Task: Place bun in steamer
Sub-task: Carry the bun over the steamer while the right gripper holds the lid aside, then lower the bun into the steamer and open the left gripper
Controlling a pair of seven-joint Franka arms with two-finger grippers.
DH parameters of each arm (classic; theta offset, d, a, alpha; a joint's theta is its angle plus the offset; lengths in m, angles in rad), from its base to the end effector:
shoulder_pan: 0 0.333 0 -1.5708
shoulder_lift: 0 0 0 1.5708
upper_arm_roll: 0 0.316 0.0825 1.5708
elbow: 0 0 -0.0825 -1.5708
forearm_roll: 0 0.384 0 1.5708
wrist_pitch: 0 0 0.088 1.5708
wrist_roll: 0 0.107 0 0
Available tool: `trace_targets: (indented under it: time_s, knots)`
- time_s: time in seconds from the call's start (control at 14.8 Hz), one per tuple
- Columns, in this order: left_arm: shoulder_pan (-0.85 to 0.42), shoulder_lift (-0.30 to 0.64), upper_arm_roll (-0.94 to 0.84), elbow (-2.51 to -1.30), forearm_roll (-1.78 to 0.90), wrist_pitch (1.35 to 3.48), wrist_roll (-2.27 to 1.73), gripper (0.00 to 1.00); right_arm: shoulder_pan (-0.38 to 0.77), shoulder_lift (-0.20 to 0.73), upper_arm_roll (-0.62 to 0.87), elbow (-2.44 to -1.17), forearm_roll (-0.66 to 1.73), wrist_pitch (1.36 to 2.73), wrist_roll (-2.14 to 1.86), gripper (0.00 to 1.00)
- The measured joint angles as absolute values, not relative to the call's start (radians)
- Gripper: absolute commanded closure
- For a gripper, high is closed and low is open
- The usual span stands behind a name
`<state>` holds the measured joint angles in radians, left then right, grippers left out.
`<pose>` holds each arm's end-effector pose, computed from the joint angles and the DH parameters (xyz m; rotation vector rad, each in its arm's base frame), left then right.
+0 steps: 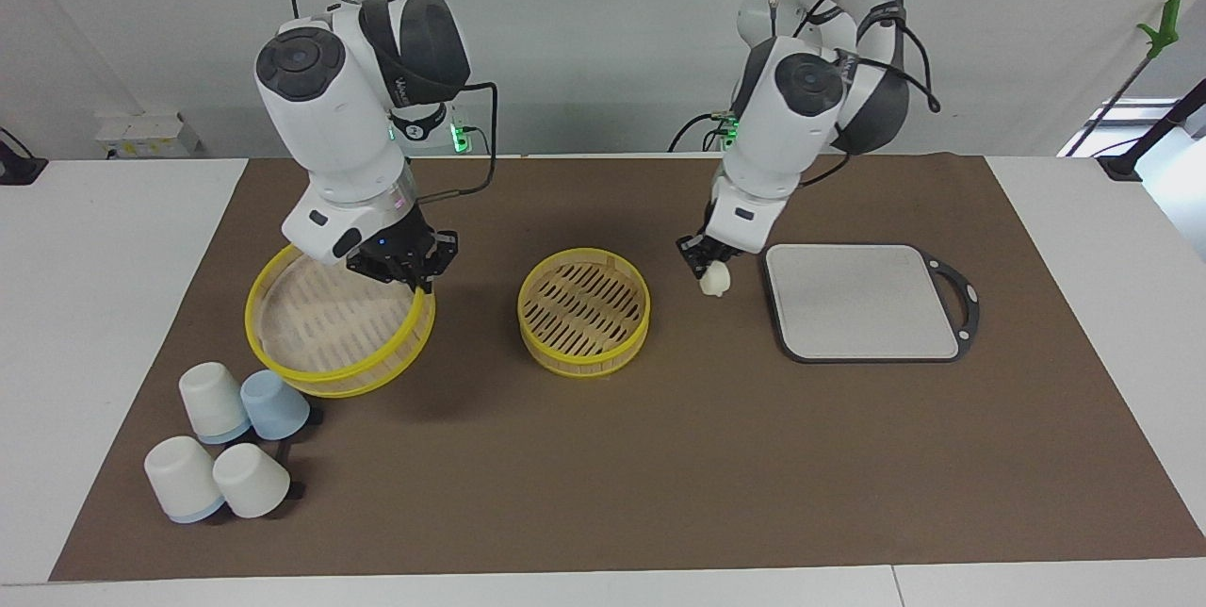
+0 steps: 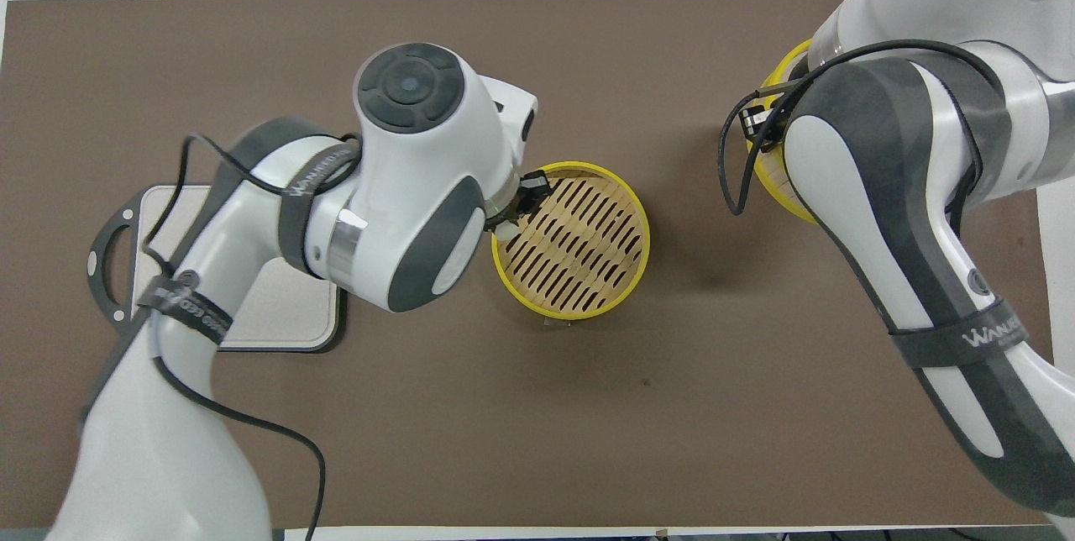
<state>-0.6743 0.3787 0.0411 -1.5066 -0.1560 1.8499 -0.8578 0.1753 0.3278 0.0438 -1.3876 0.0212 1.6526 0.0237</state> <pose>0.5295 -0.4084 0.4466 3.0343 0.4085 -0.1786 0.6376 0.1399 0.5198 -3.0983 -0.2970 0.1032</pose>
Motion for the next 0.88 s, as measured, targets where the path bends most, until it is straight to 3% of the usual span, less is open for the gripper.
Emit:
trace_targets:
  time_s: [0.47, 0.88]
  knots:
    - [-0.795, 0.546, 0.044, -1.449, -0.156, 1.916, -0.902, 0.77, 0.173, 0.292, 0.043, -1.461, 0.020, 1.694, 0.024, 1.00]
    - [-0.799, 0.569, 0.052, -1.493, -0.155, 1.995, -0.902, 0.73, 0.173, 0.282, 0.043, -1.484, 0.020, 1.706, 0.024, 1.00]
